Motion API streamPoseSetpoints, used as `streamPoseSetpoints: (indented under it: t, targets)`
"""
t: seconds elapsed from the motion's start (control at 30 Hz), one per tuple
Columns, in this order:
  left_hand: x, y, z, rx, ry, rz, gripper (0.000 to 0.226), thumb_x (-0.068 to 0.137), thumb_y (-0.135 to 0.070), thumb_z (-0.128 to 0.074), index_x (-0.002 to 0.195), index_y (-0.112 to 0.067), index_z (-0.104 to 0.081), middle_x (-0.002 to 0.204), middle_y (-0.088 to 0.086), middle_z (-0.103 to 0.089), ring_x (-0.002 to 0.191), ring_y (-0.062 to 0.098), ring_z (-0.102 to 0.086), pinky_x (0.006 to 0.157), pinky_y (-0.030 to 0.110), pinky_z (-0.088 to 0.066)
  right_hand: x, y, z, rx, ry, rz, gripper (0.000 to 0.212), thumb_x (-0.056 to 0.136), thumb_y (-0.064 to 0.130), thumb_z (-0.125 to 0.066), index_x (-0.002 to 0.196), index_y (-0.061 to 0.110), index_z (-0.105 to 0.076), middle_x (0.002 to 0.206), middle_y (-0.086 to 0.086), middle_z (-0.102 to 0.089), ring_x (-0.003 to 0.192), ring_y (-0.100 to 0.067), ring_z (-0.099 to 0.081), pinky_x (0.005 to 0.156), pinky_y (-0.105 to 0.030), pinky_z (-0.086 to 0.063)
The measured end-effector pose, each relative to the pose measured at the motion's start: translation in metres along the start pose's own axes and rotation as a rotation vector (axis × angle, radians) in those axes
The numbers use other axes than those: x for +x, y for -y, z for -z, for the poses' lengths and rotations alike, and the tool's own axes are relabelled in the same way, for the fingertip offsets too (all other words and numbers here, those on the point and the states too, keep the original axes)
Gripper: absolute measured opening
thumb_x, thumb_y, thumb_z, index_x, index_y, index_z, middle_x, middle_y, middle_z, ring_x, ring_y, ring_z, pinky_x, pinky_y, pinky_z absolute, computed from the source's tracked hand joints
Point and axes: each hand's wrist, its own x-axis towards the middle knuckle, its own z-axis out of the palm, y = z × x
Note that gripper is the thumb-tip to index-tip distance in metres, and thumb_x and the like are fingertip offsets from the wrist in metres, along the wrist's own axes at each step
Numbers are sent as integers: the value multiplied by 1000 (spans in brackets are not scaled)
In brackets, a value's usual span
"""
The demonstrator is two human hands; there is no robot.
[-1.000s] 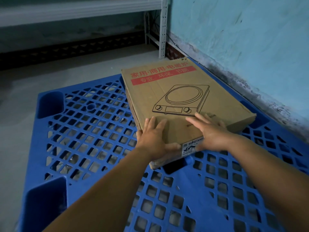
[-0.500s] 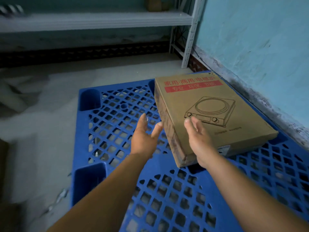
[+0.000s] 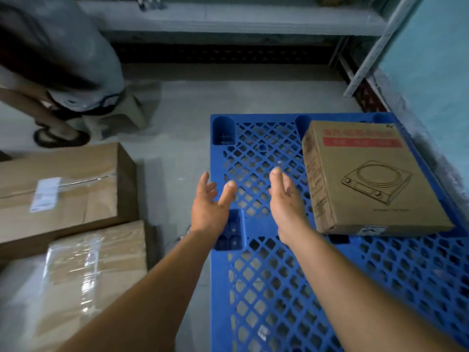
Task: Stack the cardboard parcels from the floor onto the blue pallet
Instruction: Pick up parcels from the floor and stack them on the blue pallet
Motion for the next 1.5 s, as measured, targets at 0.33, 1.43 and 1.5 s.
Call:
streamPoseSetpoints:
  t: [0.33,1.43,1.5]
  targets:
    - [-83,-64,146,-61,-117,55,68,91,-34,-60,150,-21,-27,142,3,-47,124,12,-48,90,22,-43,-120,73,-89,-17,127,-58,58,96,57,-31,143,23,-40,145,4,-46,130,-15,-46,110,-35,-33]
    - [-166,65,456,-93,-421,351,71,90,-46,-57,150,-23,-27,145,6,-45,129,22,-46,108,46,-40,-286,-2,-305,-259,365,-255,62,93,62,-33,142,25,-38,147,4,-42,131,-20,-44,99,-33,-34]
    - [-166,71,458,-80,-423,360,70,90,-47,-57,149,-23,-28,144,6,-46,129,22,-46,108,46,-39,-287,-7,-304,-268,352,-259,61,93,61,-33,141,24,-40,145,4,-43,129,-19,-45,97,-32,-34]
